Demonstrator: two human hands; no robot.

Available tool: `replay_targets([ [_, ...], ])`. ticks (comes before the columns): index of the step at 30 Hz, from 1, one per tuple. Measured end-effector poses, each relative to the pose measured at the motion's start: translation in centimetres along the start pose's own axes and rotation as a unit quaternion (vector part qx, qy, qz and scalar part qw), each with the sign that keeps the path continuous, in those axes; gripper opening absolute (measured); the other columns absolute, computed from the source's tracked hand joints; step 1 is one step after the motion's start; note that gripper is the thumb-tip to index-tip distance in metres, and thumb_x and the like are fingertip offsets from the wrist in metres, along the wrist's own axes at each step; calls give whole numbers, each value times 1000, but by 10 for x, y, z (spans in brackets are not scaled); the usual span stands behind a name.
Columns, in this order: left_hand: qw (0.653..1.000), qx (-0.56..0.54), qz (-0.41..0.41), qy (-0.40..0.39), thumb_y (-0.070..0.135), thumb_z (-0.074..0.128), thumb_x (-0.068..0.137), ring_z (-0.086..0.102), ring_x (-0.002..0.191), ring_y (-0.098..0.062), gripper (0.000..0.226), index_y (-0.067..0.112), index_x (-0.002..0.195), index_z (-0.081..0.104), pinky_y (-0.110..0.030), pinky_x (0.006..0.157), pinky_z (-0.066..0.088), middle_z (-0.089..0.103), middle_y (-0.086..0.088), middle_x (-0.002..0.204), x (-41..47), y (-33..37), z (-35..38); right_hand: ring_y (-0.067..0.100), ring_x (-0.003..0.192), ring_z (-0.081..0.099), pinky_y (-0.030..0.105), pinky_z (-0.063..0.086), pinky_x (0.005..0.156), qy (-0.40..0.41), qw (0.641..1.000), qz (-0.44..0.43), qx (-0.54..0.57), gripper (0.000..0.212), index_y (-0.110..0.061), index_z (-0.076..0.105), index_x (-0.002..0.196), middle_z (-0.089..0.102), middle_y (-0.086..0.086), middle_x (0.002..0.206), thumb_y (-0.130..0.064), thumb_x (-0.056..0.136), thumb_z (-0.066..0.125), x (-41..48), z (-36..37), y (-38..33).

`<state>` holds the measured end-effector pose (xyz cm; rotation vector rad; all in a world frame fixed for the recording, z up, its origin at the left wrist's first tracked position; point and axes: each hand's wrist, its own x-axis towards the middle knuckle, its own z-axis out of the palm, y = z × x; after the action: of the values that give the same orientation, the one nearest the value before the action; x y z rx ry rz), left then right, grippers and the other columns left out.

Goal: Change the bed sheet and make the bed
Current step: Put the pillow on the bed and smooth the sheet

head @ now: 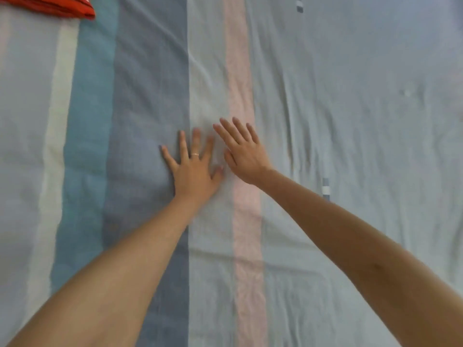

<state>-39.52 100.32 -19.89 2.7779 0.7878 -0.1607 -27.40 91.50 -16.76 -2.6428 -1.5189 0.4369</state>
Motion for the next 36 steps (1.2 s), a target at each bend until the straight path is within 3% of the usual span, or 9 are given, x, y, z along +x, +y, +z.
replay_targets([
  [2,995,33,92,-2,53,35,83,10,145,-35,72,30,150,22,-76,102,0,15,-3,159,-51,24,25,22,147,15,45,4,117,-14,1000,20,-9,56,-28,20,151,17,-4,159,-38,97,26,-1,2,45],
  [4,984,46,174,-8,53,39,79,14,145,-35,76,27,149,26,-77,101,3,16,-4,159,-101,47,47,17,148,4,48,-3,117,10,973,229,24,56,-36,11,152,5,-10,160,-48,99,26,-42,9,116],
  [7,957,57,280,-43,54,45,76,19,145,-30,76,27,146,33,-78,101,4,24,-5,156,-166,71,63,17,148,-4,59,-3,113,14,844,530,78,62,-39,2,151,-6,-11,160,-58,96,21,-171,23,192],
  [13,908,24,410,-87,45,40,80,31,136,-24,65,28,143,35,-62,104,21,31,-9,151,-199,110,66,34,146,6,58,5,114,-61,618,766,168,71,-15,6,153,5,11,160,-53,97,28,-415,41,184],
  [15,935,-27,348,-65,39,41,80,39,122,-28,58,27,137,38,-51,101,23,38,-10,141,-189,120,54,29,147,1,57,1,114,-54,649,744,145,66,-12,4,153,1,9,161,-42,100,30,-415,43,157],
  [20,999,-36,2,-26,26,51,83,22,140,-36,53,21,135,48,-66,104,15,29,-13,152,-137,116,25,28,148,-4,56,-4,113,40,871,464,157,67,-25,10,153,-2,1,161,-31,95,43,-298,27,97],
  [25,951,14,-237,-197,73,41,80,-21,143,-34,93,37,149,-10,-76,100,1,-23,3,157,-214,82,40,35,147,3,69,3,107,-57,982,147,106,60,-39,17,150,8,-6,161,-44,96,40,-229,46,16],
  [32,834,42,-364,-413,73,39,83,-31,138,-36,109,12,142,-30,-49,115,-13,-33,-15,151,-341,54,27,20,148,4,50,-21,112,-283,934,-143,163,58,-33,29,148,7,-6,160,-20,92,24,-362,95,-107],
  [36,882,69,-305,-354,43,48,92,-19,143,-37,89,13,151,-12,-61,114,-3,-20,-15,156,-315,52,-5,16,119,54,25,32,108,-277,890,15,362,40,-14,71,108,64,1,125,2,84,42,-361,58,-81],
])
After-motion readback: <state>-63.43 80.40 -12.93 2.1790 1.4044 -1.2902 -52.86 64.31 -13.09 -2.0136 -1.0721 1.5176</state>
